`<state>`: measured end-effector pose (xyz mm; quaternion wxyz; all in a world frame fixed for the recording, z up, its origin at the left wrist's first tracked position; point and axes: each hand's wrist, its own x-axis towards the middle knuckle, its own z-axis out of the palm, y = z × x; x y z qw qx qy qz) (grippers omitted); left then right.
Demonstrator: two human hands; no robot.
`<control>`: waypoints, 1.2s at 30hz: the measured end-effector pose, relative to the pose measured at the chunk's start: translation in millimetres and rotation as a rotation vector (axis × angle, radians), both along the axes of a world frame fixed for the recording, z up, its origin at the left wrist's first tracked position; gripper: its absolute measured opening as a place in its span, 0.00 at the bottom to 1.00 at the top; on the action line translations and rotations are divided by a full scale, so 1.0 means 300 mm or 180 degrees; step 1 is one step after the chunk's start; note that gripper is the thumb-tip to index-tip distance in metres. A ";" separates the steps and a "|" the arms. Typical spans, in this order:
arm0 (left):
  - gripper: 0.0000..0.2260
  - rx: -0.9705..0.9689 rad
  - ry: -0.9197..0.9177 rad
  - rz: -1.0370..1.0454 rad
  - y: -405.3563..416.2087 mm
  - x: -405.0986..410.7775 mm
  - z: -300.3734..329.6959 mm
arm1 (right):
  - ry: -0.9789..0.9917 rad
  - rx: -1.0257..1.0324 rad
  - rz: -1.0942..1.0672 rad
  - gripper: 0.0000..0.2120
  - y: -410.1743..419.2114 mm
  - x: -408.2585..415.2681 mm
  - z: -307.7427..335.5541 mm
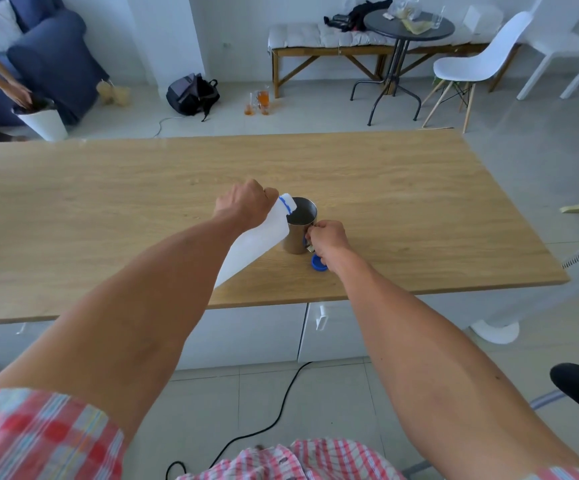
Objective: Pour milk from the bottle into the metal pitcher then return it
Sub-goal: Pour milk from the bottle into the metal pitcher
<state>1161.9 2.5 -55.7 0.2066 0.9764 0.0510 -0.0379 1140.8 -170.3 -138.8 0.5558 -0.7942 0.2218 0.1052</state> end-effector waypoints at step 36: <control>0.16 0.0810 0.0151 -0.0305 -0.060 0.046 0.033 | 0.0004 -0.0111 0.0116 0.10 -0.005 0.023 -0.006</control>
